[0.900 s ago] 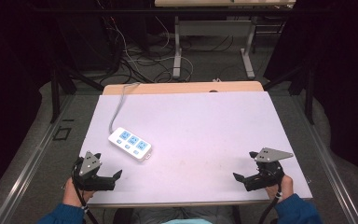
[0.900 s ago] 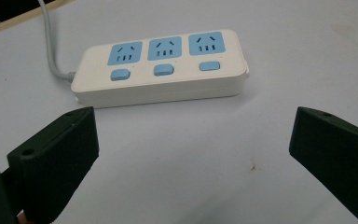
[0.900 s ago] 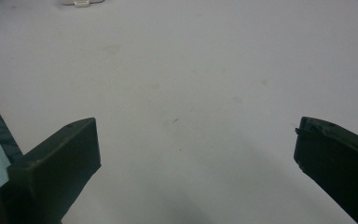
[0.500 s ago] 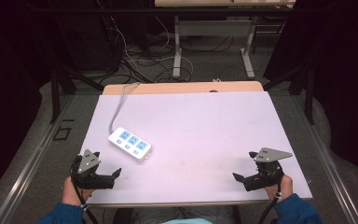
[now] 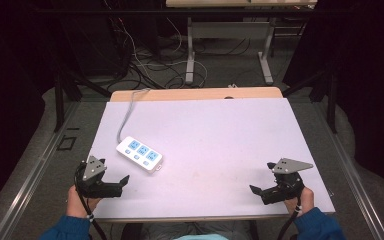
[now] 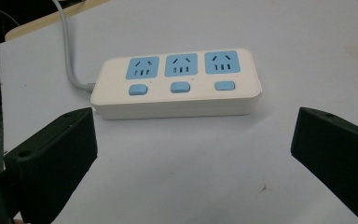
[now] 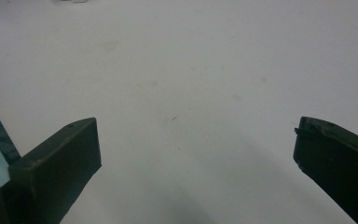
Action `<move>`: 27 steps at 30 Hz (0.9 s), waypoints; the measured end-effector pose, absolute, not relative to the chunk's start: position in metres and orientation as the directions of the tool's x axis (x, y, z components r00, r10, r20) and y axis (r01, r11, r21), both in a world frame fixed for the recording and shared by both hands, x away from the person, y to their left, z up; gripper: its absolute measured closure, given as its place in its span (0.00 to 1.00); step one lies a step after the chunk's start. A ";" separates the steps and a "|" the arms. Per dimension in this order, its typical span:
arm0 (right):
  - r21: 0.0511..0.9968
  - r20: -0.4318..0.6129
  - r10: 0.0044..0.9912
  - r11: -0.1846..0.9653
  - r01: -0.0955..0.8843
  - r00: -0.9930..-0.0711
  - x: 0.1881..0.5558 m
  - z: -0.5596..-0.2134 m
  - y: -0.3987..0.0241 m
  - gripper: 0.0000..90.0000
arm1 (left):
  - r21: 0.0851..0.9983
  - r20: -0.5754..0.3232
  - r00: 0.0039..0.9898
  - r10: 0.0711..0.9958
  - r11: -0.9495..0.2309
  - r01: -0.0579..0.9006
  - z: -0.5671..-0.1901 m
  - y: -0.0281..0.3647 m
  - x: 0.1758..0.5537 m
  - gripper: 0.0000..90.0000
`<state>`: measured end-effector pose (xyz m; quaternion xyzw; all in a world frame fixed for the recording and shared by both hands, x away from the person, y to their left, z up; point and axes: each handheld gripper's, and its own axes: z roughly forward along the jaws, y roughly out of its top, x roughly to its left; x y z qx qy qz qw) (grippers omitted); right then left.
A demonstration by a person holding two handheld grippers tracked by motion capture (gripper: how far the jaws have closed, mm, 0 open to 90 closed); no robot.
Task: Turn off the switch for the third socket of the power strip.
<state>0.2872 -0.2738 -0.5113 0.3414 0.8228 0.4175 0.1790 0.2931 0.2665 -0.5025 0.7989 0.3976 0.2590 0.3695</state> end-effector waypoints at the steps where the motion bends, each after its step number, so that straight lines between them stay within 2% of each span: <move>1: 0.812 -0.018 0.712 0.420 0.406 -0.701 0.288 -0.512 -0.273 0.01 | 0.801 0.121 0.546 0.829 -0.407 0.440 -0.502 0.266 0.294 0.00; 27: 0.807 -0.013 0.711 0.423 0.413 -0.703 0.289 -0.513 -0.274 0.01 | 0.809 0.109 0.519 0.848 -0.379 0.449 -0.493 0.257 0.332 0.00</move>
